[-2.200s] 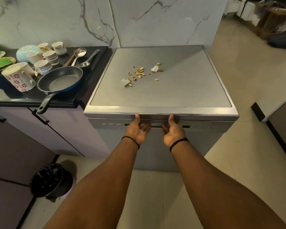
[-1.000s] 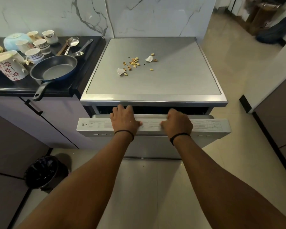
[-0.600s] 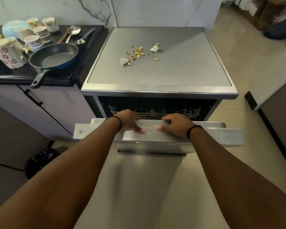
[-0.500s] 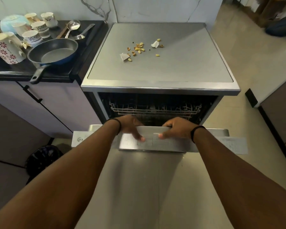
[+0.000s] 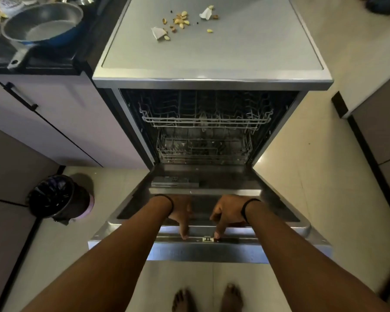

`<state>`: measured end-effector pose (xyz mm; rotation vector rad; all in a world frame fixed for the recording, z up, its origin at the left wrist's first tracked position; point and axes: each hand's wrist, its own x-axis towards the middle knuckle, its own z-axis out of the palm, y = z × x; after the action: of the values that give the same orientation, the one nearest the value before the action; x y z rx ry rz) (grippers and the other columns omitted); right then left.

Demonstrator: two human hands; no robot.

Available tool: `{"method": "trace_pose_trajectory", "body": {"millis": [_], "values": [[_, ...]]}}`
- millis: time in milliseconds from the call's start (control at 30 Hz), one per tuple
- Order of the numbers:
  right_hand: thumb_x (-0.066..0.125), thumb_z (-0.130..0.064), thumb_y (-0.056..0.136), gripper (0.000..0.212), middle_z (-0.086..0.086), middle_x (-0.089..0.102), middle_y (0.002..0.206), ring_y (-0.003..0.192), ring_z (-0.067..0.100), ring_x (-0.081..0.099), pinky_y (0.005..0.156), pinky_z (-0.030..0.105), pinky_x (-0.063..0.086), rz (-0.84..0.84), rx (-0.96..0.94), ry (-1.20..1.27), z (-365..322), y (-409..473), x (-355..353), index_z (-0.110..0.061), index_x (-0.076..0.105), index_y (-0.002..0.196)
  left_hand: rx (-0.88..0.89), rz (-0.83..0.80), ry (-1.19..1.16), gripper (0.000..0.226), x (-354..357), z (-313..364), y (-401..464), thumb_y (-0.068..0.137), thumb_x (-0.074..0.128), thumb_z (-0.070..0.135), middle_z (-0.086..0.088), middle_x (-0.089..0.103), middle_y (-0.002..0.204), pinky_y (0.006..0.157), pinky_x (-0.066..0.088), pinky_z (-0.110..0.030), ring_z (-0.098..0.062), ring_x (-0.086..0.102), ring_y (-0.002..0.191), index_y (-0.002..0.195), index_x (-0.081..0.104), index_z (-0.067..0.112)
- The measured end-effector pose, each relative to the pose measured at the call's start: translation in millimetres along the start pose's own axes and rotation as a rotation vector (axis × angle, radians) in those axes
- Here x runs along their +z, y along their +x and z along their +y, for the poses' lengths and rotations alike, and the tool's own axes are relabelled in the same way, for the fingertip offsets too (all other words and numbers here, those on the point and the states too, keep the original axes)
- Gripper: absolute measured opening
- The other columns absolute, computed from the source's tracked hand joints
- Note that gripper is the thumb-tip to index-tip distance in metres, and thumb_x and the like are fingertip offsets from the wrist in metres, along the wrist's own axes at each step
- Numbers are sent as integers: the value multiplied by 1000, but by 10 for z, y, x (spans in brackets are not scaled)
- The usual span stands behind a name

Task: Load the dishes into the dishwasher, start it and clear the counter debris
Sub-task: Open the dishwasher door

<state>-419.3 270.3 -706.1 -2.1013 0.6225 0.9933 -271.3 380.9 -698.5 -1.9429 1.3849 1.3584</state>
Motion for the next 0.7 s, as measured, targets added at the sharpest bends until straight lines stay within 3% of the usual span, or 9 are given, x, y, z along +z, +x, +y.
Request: {"method": "trace_pose_trajectory", "body": {"millis": [167,333,467,600,700], "values": [[83,-39,68,52,-7,67,111,102,13,60,93,33,50,-76,64,78,124,143,298,-22,68,115,26,-159,28,65,385,26,229,75,74,48,0,56,131,103,39,-41,-23,49,122,133,52,29],[81,-34,73,39,-2,68,114,106,18,60,93,36,49,-161,155,145,193,411,620,-20,72,108,11,-304,13,61,636,45,497,88,52,61,-1,50,139,106,33,-44,-24,44,128,139,48,27],[74,-27,81,34,1,66,119,111,22,59,100,40,47,-222,191,140,288,662,974,-17,70,114,24,-329,92,62,1003,43,770,91,49,58,-5,48,141,106,35,-43,-26,45,128,140,48,21],[69,-31,84,28,5,70,109,102,23,63,96,35,50,-162,171,90,431,945,1429,-14,73,107,27,-319,81,58,1469,-34,1088,94,48,53,-10,50,139,106,37,-41,-28,48,125,138,51,16],[62,-31,89,29,7,68,115,107,24,61,92,29,47,-135,153,42,571,1116,1726,-14,71,110,34,-312,53,55,1779,-65,1335,96,48,46,-14,50,139,105,39,-40,-31,48,125,139,48,12]]}}
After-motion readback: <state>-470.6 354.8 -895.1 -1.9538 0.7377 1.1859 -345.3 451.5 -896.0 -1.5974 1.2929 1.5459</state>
